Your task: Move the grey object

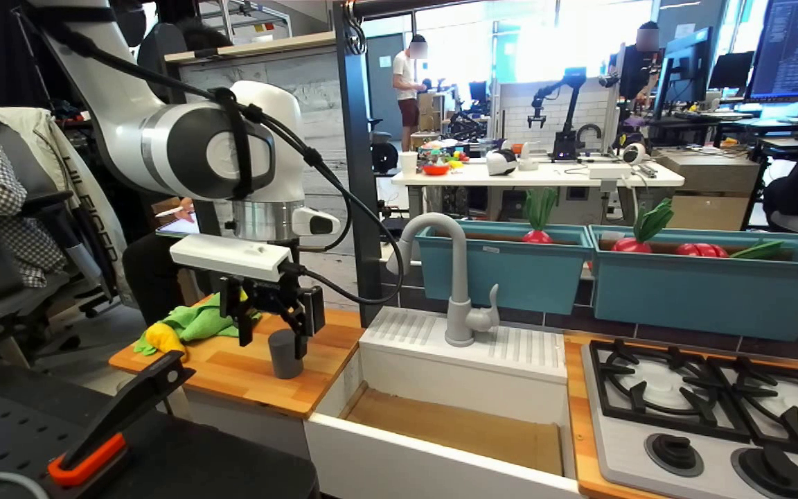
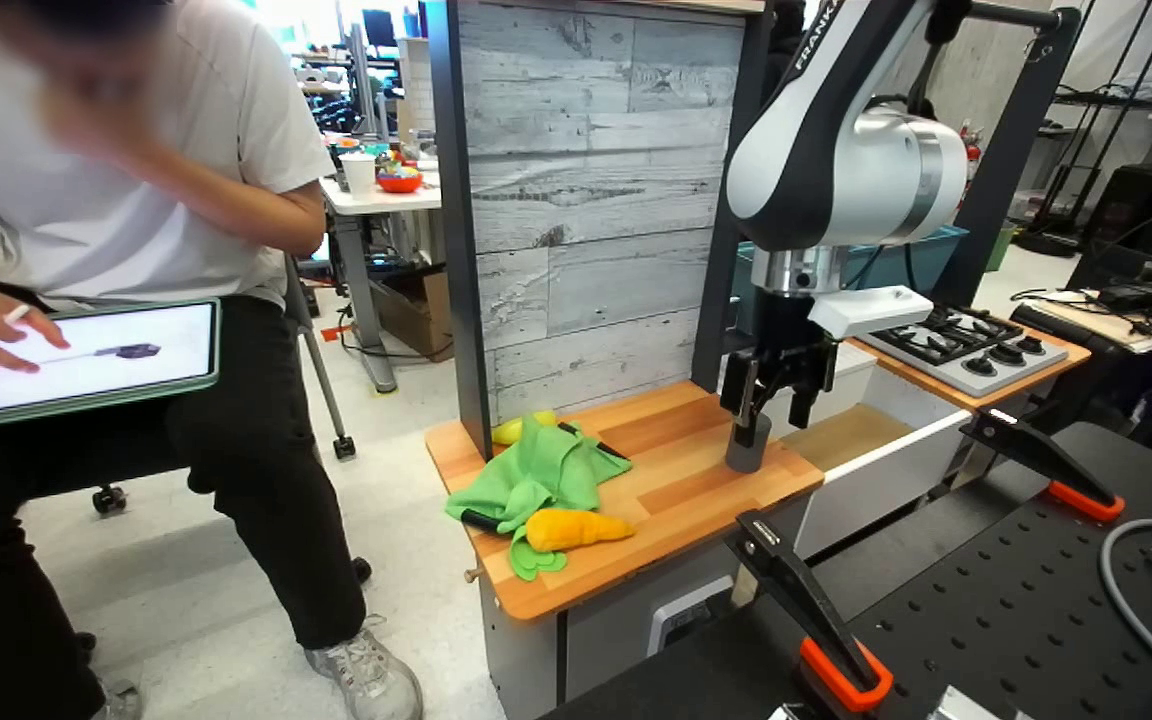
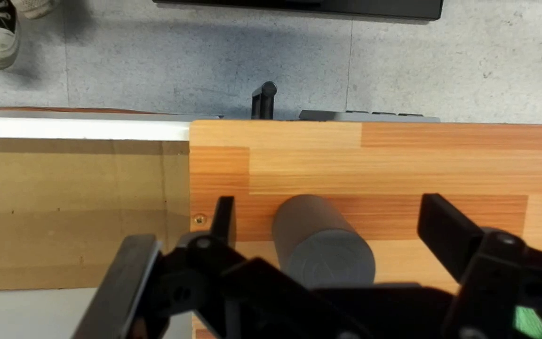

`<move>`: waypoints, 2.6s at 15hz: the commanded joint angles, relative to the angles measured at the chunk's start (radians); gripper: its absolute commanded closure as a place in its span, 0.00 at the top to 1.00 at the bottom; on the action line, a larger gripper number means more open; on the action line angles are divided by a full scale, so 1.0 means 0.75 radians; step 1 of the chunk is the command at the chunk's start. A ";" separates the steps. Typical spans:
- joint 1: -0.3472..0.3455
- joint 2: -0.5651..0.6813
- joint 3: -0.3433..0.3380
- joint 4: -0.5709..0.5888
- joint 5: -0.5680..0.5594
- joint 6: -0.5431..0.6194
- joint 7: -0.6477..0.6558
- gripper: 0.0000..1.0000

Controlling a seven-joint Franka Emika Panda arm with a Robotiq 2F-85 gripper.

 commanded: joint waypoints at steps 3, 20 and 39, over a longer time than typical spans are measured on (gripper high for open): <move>0.015 0.014 -0.005 0.031 -0.039 -0.039 0.013 0.50; 0.016 0.010 -0.022 0.058 -0.039 -0.027 0.024 0.85; 0.049 0.079 -0.047 0.141 -0.087 -0.029 0.052 1.00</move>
